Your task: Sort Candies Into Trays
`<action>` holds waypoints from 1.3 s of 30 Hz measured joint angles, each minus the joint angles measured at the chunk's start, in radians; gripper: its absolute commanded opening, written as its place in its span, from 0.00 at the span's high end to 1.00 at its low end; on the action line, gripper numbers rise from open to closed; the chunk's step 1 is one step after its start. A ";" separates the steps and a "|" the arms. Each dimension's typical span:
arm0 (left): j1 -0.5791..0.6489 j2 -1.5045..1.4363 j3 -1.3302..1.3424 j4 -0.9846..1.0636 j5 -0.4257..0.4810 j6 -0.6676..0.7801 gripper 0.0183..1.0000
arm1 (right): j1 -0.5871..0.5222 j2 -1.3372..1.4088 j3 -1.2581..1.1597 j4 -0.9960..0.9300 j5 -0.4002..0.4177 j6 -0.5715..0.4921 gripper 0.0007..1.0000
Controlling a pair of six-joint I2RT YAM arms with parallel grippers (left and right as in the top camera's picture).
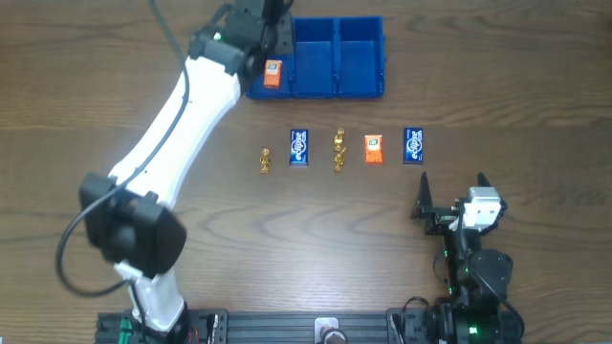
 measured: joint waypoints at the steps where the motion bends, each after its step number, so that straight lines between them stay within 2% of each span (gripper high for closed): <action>1: 0.015 0.046 0.024 0.000 0.008 0.008 0.76 | 0.000 0.000 0.000 0.000 0.000 0.000 0.00; 6: 0.055 0.210 0.044 -0.006 0.025 0.018 0.75 | 0.000 0.000 0.000 0.000 0.000 0.000 0.00; 10: 0.053 0.228 0.047 -0.004 0.033 0.019 0.71 | 0.000 0.000 0.000 0.000 0.000 0.000 0.00; 16: 0.053 0.228 0.050 -0.004 0.040 0.031 0.23 | 0.000 0.000 0.000 0.000 0.000 0.000 0.00; 23: 0.012 0.179 0.050 -0.067 0.032 -0.021 0.23 | 0.000 0.000 0.000 0.000 0.000 0.000 0.00; 25: -0.066 0.116 0.050 -0.096 0.005 -0.072 0.24 | 0.000 0.000 0.000 0.000 0.000 0.000 0.00; 31: -0.428 0.094 0.074 -0.138 -0.047 -0.285 0.25 | 0.000 0.000 0.000 0.000 0.000 0.000 0.00; 34: -0.488 0.195 0.074 -0.146 -0.061 -0.370 0.26 | 0.000 0.000 0.000 0.000 0.000 0.000 0.00; 39: -0.507 0.350 0.074 -0.153 -0.056 -0.468 0.27 | 0.000 0.000 0.000 0.000 0.000 0.000 0.00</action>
